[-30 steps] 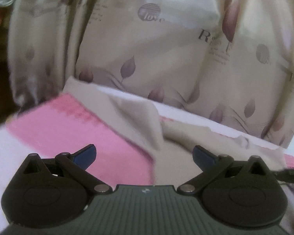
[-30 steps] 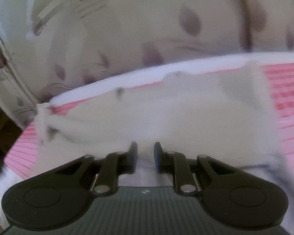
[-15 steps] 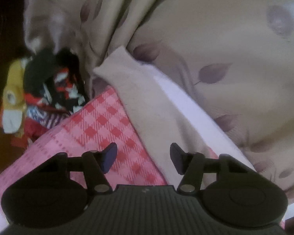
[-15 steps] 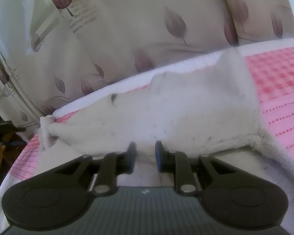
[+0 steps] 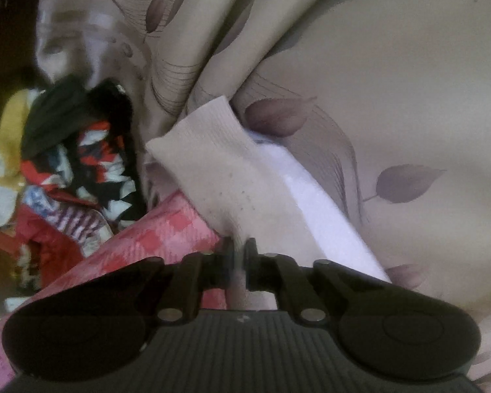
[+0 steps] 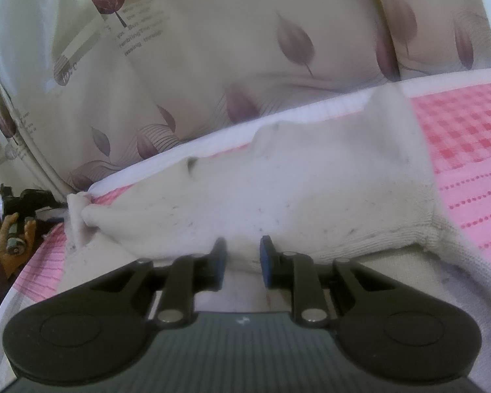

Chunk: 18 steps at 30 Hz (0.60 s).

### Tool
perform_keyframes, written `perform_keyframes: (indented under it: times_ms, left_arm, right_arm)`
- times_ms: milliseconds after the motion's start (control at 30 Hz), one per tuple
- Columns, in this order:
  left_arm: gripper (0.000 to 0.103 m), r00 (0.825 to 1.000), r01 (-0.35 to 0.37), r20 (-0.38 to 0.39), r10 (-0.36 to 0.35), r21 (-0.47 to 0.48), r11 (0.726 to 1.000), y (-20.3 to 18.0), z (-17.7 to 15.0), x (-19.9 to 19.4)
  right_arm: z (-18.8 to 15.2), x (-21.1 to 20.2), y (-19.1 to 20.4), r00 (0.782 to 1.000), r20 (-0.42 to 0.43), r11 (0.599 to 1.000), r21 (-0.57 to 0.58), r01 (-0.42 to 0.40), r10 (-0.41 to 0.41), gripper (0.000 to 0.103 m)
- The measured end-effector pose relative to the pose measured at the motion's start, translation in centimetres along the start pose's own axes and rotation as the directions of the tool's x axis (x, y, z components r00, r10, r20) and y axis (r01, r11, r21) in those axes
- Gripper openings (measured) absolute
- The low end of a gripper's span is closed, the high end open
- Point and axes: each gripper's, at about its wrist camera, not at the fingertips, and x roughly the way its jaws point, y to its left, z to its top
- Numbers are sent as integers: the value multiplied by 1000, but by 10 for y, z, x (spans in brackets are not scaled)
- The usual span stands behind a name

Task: Fold small clothes
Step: 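Grasp the other sleeve edge with the left gripper, then fold the held sleeve across the body and open the left gripper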

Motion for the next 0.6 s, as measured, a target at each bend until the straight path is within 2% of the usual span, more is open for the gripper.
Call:
perform_keyframes:
  times_ms: [133, 200, 267, 333, 433, 500, 600]
  left_arm:
    - [5, 998, -11, 69, 8, 34, 999, -9, -3, -15]
    - [5, 993, 38, 113, -43, 44, 998, -24, -2, -38]
    - [4, 984, 46, 166, -72, 155, 987, -54, -6, -66]
    - [4, 971, 67, 203, -130, 289, 955, -93, -18, -101]
    - [4, 950, 128, 209, -231, 416, 901, -146, -46, -145]
    - [4, 941, 178, 181, -288, 459, 870, -177, -67, -166]
    - [4, 923, 270, 101, -372, 519, 811, -229, -110, -190]
  right_arm:
    - [1, 0, -2, 1000, 2, 1000, 12, -10, 10, 23]
    - [1, -1, -5, 1000, 5, 999, 28, -16, 16, 23]
    - [1, -2, -9, 1000, 8, 998, 52, -28, 28, 23]
    - [1, -3, -13, 999, 18, 997, 76, -33, 32, 23]
    - [0, -8, -16, 999, 43, 994, 104, -32, 28, 26]
    - [0, -11, -19, 997, 66, 992, 120, -39, 31, 41]
    - [-1, -19, -24, 993, 112, 988, 146, -52, 35, 58]
